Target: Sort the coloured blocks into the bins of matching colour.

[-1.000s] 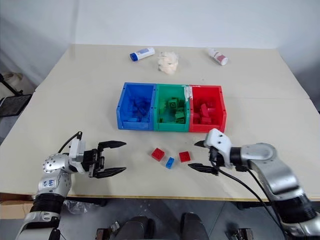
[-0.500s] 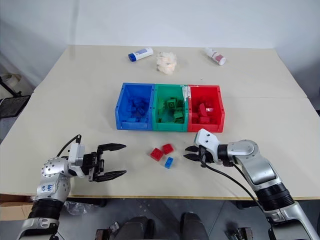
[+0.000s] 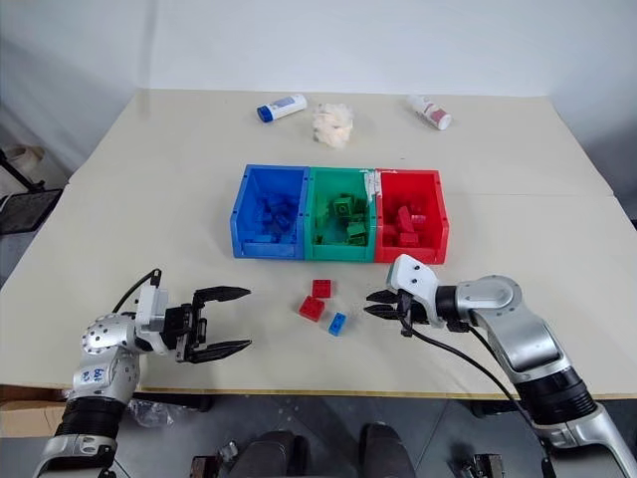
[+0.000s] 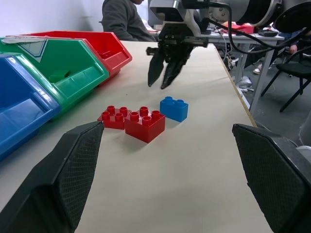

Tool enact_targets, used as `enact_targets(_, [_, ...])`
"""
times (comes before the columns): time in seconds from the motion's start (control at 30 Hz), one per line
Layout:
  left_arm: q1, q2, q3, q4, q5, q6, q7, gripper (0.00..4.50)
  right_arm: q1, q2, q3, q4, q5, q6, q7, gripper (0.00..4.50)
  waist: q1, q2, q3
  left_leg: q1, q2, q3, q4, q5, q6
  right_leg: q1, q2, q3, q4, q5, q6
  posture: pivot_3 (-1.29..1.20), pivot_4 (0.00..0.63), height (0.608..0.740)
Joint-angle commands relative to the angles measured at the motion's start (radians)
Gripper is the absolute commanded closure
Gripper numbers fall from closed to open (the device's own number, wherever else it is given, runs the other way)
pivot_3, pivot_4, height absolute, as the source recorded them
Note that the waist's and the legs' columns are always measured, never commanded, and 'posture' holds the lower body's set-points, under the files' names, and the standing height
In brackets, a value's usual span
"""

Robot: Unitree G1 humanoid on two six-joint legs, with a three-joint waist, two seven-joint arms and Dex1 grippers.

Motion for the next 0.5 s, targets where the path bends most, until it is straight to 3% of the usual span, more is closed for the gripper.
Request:
enact_targets(0.03, [-0.004, 0.005, 0.016, -0.017, -0.022, -0.009, 0.001, 0.00, -0.013, -0.009, -0.016, -0.049, 0.019, 0.011, 0.009, 2.15, 0.000, 0.000, 0.000, 0.000, 0.000, 0.000, 0.000, 0.000, 0.000, 0.000, 0.000, 0.000, 0.000, 0.000, 0.000, 0.00, 0.150, 0.740])
enact_targets(0.23, [-0.002, 0.003, 0.017, -0.017, -0.023, -0.010, 0.003, 0.00, -0.032, -0.001, 0.010, -0.056, 0.012, 0.012, 0.029, 0.15, 0.000, 0.000, 0.000, 0.000, 0.000, 0.000, 0.000, 0.000, 0.000, 0.000, 0.000, 0.000, 0.000, 0.000, 0.000, 0.00, 0.150, 0.740])
enact_targets(0.5, [0.007, -0.002, 0.016, -0.030, -0.025, -0.009, 0.011, 0.00, -0.079, 0.058, 0.092, -0.025, -0.002, -0.002, 0.059, 0.03, -0.001, 0.001, 0.001, 0.000, 0.000, 0.000, 0.000, 0.000, 0.000, 0.000, 0.000, 0.000, 0.000, 0.000, 0.000, 0.00, 0.150, 0.740])
